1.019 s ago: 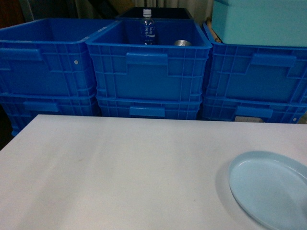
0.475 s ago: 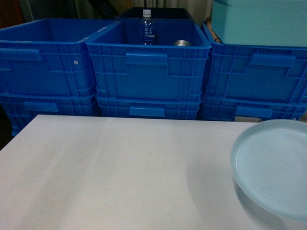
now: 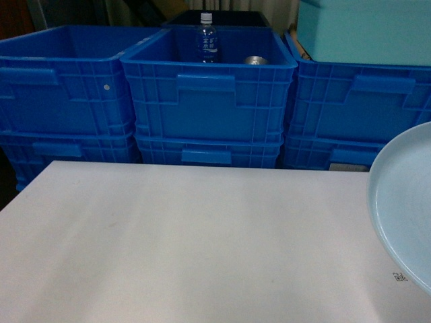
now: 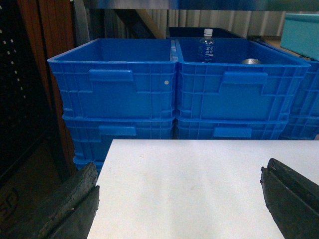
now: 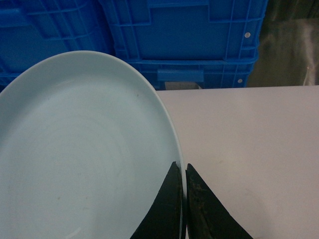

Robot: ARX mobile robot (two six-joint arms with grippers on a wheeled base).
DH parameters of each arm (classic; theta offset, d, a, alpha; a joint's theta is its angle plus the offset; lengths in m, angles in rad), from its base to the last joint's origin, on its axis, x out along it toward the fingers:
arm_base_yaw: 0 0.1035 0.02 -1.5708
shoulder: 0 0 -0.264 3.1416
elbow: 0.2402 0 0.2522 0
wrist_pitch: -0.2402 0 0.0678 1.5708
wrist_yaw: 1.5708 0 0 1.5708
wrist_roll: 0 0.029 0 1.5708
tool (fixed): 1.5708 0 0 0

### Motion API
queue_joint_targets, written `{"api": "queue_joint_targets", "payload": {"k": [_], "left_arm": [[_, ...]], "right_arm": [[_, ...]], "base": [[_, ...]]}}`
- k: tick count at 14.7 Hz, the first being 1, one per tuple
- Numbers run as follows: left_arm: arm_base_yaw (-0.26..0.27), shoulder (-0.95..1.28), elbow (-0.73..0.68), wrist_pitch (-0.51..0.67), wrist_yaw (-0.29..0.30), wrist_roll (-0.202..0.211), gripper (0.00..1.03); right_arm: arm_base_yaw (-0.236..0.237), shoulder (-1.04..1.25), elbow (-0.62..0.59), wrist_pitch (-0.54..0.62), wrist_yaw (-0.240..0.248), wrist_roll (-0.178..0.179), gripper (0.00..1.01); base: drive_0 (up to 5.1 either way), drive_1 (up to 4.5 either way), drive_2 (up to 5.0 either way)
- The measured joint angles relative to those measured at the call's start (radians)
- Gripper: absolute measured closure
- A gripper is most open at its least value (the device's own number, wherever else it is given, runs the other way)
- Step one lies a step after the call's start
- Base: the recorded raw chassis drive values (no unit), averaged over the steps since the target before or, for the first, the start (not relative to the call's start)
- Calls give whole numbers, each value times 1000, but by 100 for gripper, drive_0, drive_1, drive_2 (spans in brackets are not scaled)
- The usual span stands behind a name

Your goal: Place blue tray on left shelf second layer neatly

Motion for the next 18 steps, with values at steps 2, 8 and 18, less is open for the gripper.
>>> {"api": "queue_joint_targets", "payload": {"k": [2, 8, 18], "left_arm": [[0, 0, 0, 0, 0, 0, 5], [0, 0, 0, 0, 0, 0, 5], [0, 0, 0, 0, 0, 0, 5]], "right_arm": [[-12, -97, -18, -56, -29, 3, 99], [35, -290, -41, -183, -43, 8, 99], [15, -838, -108, -594, -135, -31, 99]], "base": [[0, 0, 0], [0, 0, 0], [0, 0, 0]]}}
